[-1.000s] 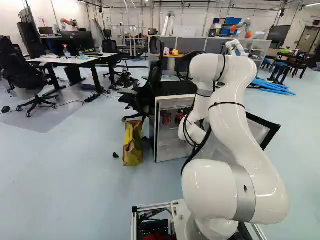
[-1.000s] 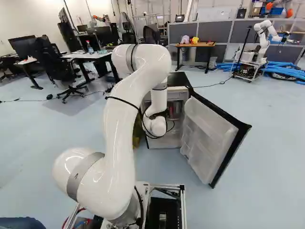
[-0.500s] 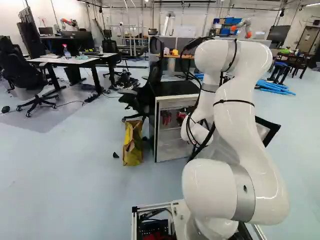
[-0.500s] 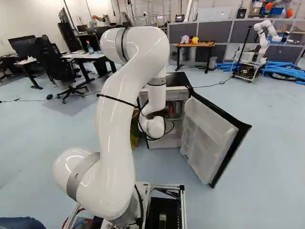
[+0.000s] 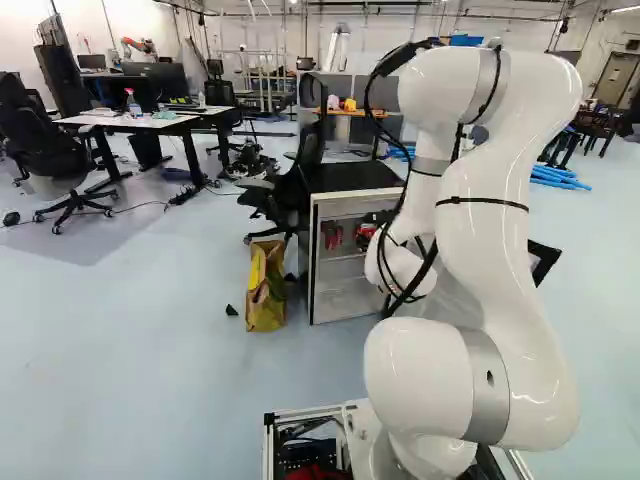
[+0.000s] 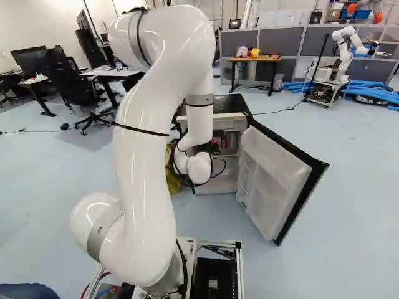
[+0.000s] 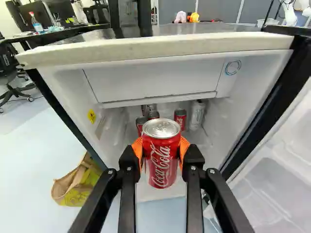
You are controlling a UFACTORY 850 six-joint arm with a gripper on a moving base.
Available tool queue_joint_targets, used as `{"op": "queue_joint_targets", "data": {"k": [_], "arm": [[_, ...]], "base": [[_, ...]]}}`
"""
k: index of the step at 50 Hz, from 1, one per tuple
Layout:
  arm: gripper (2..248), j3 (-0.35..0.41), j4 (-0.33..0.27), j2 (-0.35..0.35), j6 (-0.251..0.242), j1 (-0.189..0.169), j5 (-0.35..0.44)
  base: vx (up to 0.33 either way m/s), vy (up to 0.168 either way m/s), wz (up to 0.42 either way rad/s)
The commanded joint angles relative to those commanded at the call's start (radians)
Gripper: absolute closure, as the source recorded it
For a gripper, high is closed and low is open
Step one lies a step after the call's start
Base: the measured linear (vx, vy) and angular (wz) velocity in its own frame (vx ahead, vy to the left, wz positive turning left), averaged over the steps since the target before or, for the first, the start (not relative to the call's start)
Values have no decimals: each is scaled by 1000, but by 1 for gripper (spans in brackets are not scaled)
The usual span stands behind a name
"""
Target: Grab a drink from the fridge
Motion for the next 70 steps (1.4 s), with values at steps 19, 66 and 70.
{"op": "queue_joint_targets", "data": {"k": [19,66,70], "arm": [[155,89,0,106,0,-7,0],[155,134,0,262,0,-5,-46],[155,134,0,273,0,-4,-59]], "base": [[0,0,0],[0,0,0],[0,0,0]]}}
